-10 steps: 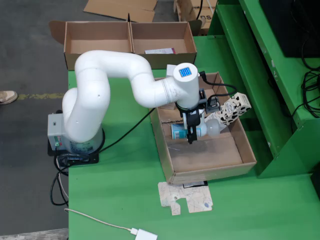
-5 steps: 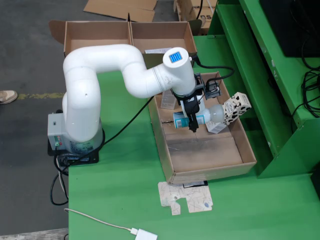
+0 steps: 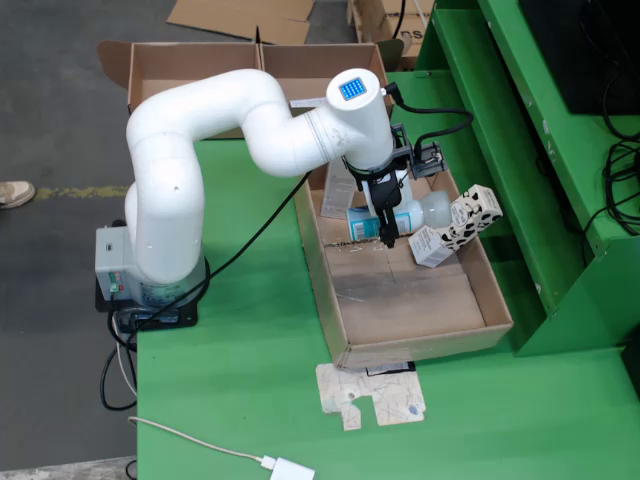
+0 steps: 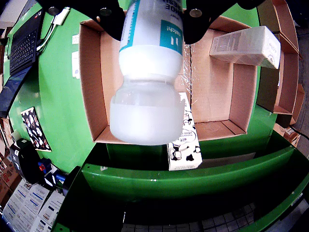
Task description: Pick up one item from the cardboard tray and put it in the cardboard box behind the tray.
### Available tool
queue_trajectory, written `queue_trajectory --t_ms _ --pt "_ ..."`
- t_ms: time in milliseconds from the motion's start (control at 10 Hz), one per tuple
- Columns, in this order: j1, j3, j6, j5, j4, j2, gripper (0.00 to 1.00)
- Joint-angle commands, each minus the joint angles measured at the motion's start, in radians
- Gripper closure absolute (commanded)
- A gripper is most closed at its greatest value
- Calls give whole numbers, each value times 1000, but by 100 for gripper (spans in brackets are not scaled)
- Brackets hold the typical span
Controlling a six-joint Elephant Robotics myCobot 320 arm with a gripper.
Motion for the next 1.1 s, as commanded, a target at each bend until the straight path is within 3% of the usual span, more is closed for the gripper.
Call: queue_trajectory --t_ms 0,300,700,1000 --pt "15 294 5 -7 -176 38 100" --pt "17 382 3 -7 -247 37 100" --pt "46 665 13 -17 -434 -2 100" --pt "52 686 16 -21 -446 -15 100"
